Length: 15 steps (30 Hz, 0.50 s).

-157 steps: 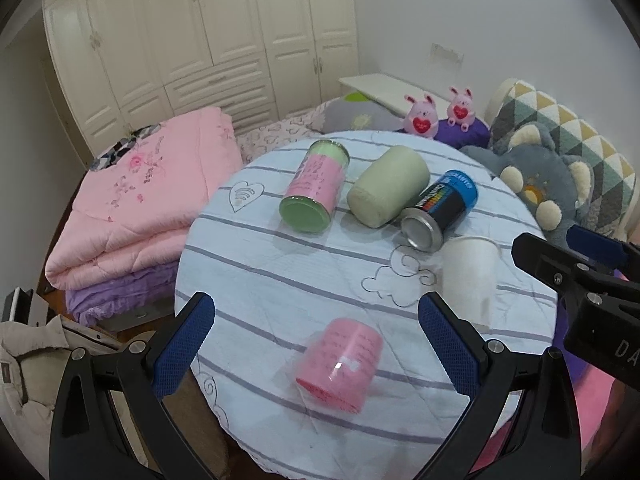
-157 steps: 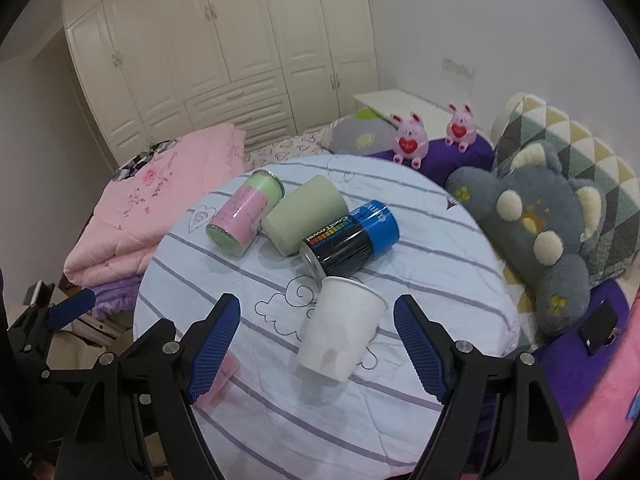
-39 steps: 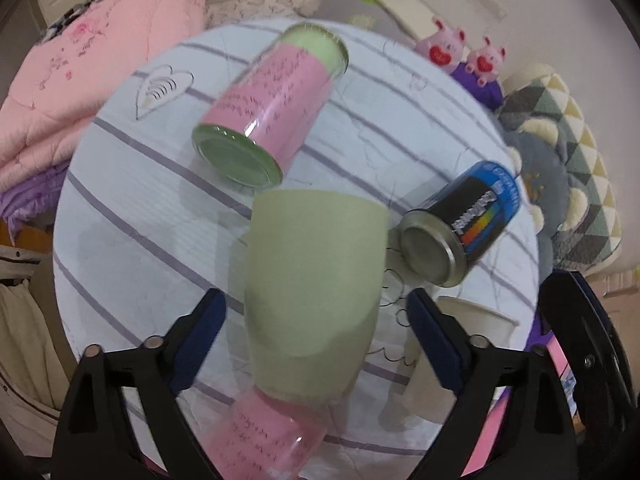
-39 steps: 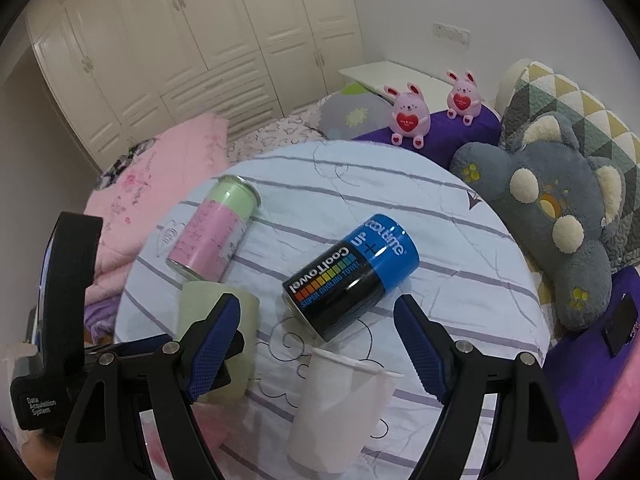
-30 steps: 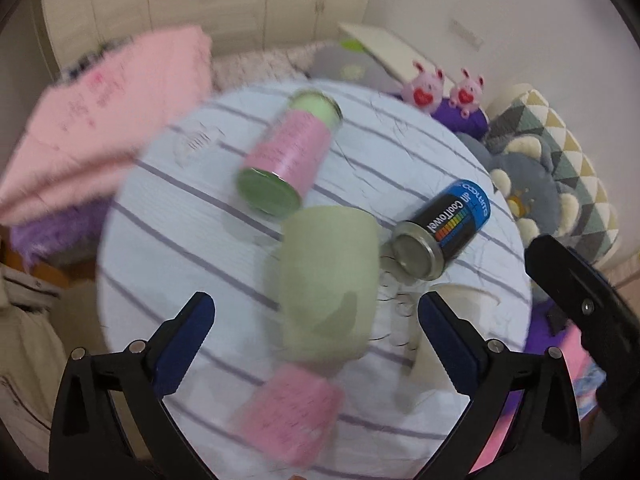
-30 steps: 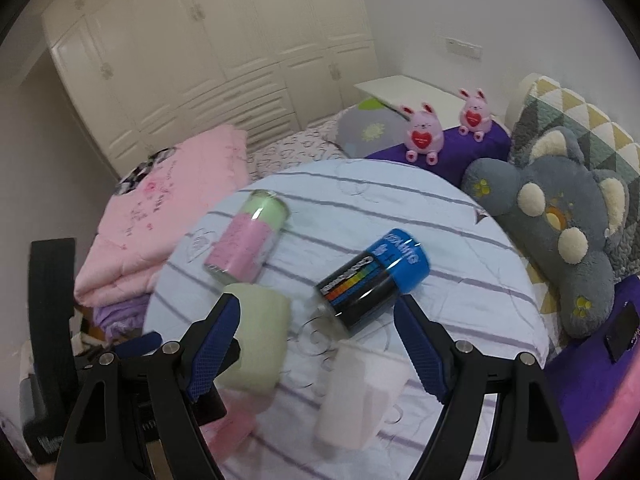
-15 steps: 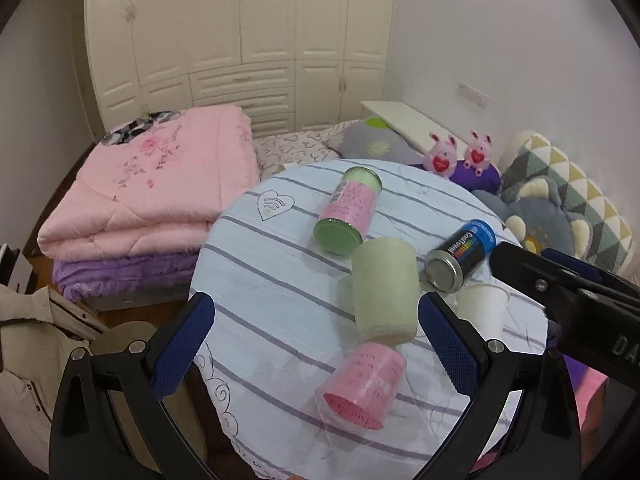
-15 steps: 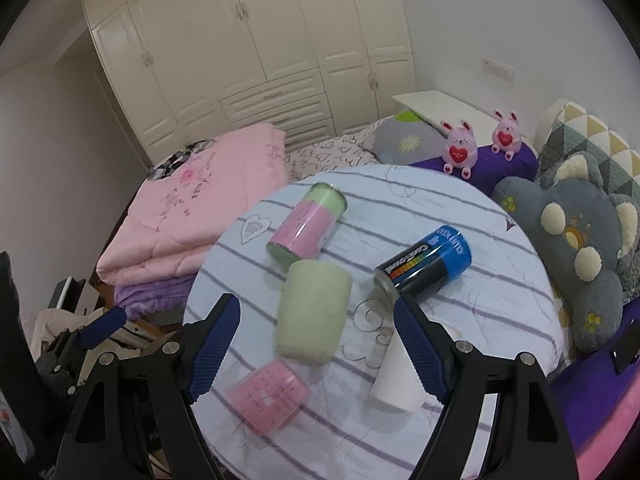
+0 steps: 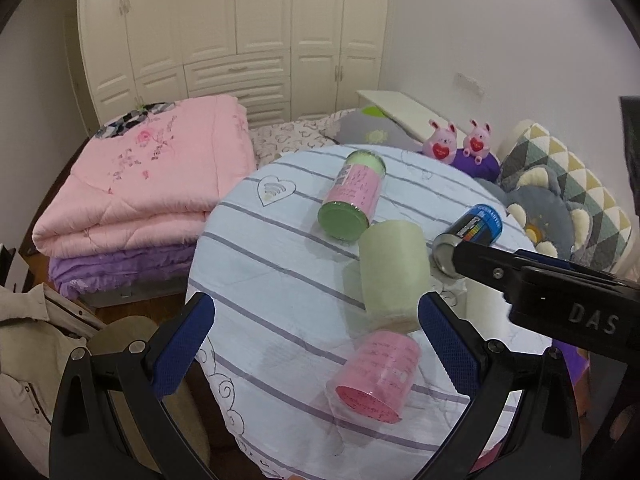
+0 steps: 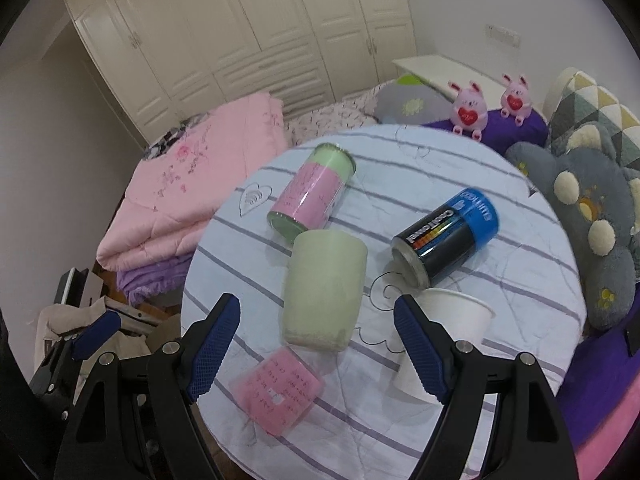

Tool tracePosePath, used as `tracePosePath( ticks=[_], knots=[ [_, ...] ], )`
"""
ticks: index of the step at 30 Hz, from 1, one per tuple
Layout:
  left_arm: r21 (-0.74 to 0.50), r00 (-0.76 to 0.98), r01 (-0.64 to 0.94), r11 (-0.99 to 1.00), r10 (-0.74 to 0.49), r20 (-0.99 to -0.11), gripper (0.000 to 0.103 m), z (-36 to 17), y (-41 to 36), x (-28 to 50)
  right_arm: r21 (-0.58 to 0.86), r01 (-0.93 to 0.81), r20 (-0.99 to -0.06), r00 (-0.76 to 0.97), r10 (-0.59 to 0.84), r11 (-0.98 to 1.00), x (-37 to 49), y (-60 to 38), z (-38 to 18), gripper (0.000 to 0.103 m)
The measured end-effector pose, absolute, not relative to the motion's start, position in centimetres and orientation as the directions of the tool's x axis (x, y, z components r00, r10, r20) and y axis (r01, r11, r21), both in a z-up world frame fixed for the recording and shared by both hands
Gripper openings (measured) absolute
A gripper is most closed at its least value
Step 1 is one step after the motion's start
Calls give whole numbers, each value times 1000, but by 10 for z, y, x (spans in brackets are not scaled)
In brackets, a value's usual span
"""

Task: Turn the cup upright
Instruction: 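Lift the pale green cup with the right gripper and rotate it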

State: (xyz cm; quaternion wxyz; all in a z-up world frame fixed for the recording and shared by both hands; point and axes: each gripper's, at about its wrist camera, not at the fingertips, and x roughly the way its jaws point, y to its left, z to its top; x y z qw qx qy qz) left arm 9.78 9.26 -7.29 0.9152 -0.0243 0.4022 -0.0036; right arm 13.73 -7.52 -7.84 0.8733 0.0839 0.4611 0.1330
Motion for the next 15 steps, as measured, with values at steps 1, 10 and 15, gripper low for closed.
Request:
tracePosePath(
  ticks=[1,10,15],
  knots=[
    [-47,667,-9,999,-29,-744,103,-76,93,101,276,-153,-791,525,314,949,141,-74,-83,81],
    [-38,589,38,999,-53,-807,103,-104,92,136,298,-128,-854,406,324,946,182,-61,-115,81],
    [-35,550,75,997,-70,-832,103,-116,91,153,279,-120,-888,347,303,953,203,-53,-136,81]
  ],
)
